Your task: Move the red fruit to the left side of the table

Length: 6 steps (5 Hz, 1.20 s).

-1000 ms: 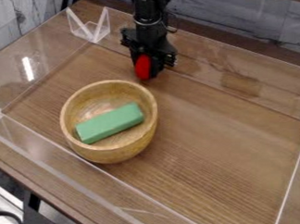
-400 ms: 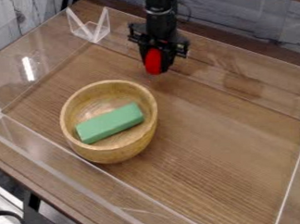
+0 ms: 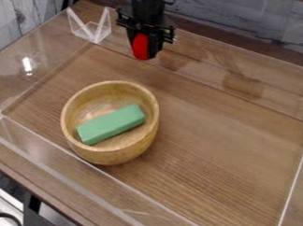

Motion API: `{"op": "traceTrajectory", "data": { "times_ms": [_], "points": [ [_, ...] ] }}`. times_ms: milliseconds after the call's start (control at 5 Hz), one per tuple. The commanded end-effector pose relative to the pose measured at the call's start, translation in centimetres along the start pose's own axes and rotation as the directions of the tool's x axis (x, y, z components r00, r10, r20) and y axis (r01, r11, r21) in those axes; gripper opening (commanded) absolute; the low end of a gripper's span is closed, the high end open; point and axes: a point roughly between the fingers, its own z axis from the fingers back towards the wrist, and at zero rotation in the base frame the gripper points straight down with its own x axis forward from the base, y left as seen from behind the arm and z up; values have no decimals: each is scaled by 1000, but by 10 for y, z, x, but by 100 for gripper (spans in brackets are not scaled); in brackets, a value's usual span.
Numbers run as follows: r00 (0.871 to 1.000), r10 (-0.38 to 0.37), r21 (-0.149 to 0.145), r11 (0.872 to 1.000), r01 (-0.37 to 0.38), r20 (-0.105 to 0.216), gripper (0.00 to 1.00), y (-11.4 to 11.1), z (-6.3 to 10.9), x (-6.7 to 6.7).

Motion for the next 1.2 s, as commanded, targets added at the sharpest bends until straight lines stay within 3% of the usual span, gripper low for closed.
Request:
{"op": "traceTrajectory", "data": {
  "times_ms": [0, 400, 600, 1000],
  "points": [
    [996, 44, 34, 998, -47, 81, 0, 23, 31, 6],
    [990, 108, 56, 992, -113, 86, 0, 68, 37, -2],
    [991, 107, 68, 991, -113, 77, 0, 95, 30, -2],
    [992, 115, 84, 989, -119, 48, 0, 116, 6, -8]
  ]
}}
